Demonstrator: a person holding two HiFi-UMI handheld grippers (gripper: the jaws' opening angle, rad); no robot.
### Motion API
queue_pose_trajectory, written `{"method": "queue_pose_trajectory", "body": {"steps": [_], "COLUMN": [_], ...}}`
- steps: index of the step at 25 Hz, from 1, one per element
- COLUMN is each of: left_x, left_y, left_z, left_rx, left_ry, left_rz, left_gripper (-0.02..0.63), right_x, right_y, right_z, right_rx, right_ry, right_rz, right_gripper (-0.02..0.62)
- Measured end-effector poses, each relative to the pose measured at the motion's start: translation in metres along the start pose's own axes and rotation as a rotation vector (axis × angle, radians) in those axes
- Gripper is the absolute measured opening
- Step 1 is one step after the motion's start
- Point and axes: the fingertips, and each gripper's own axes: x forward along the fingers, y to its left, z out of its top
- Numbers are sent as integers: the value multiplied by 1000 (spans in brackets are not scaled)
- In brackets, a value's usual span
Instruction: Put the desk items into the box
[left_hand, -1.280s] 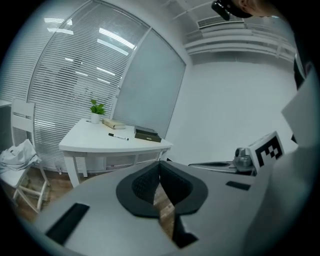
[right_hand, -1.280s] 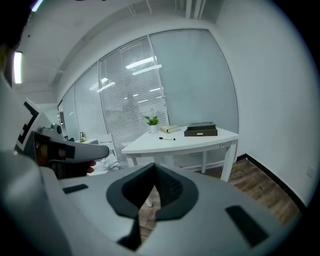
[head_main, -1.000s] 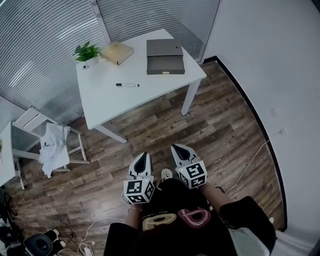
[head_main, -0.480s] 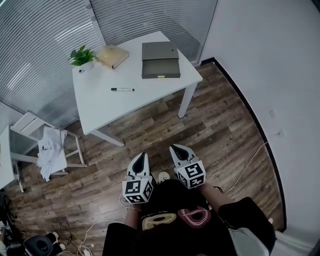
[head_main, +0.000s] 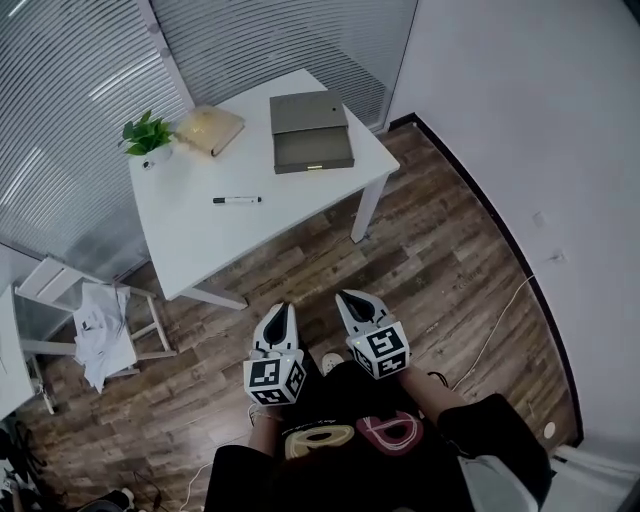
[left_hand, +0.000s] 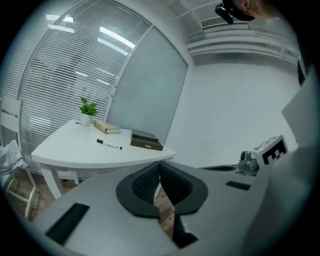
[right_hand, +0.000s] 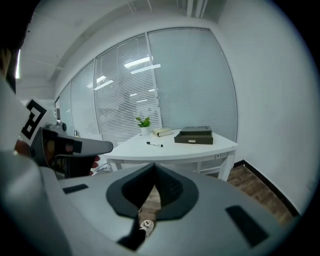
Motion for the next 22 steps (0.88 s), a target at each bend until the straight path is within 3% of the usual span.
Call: {"method": "queue_pose_trajectory", "body": {"steps": [12, 22], "left_x": [86, 128], "left_y": [77, 143], "left_z": [52, 90], "left_rx": [36, 44], "left_ry": [52, 64], "left_rz": [-103, -158], "left_gripper": [17, 17], "right_x": [111, 188], "right_y": [2, 12], "right_z": [51, 82], "right_rx": [18, 19], "right_ry": [26, 38], "right_rz": [-29, -65], "right_gripper": [9, 9]}}
